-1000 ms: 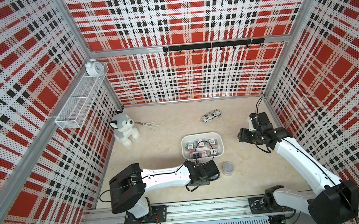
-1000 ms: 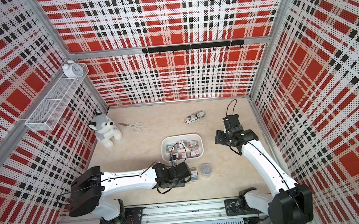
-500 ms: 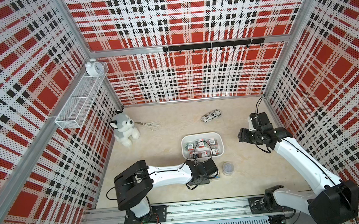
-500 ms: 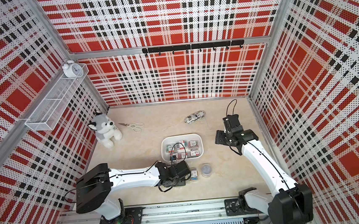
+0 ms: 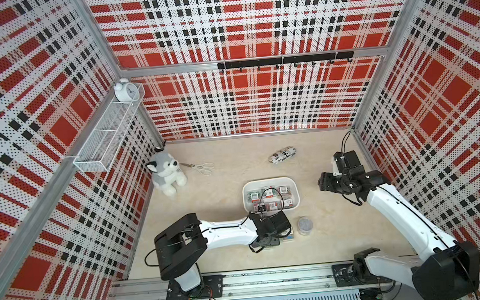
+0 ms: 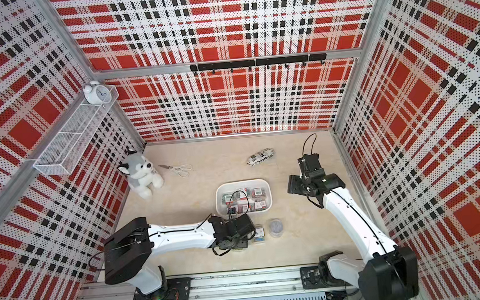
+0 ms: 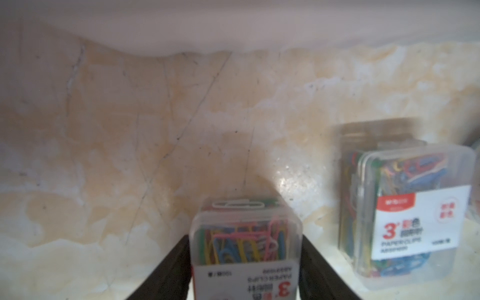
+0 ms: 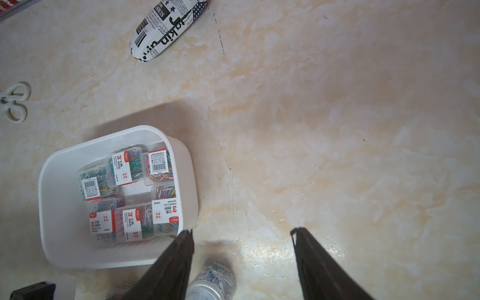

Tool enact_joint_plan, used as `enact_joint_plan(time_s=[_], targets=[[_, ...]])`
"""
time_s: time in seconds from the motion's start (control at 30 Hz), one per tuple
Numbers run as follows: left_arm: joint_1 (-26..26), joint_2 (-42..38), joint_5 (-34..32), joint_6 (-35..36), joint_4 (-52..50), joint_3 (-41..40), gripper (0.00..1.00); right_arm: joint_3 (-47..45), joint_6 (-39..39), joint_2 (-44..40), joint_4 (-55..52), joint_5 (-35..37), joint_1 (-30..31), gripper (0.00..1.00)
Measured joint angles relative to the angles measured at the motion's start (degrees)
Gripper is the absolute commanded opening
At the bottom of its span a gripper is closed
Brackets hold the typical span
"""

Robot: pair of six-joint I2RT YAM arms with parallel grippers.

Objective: Take the paper clips out of the storage box
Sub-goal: Place the boxed paper clips at the center of the board.

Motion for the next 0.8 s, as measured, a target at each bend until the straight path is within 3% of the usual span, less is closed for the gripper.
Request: enact_joint_plan(time_s=[0.8], targets=[[3.1,3.02,-0.55,1.03,-2.67,5.46,0.59,-0.9,-0.04,0.0,0.02,-0.04,0.0,0.66]])
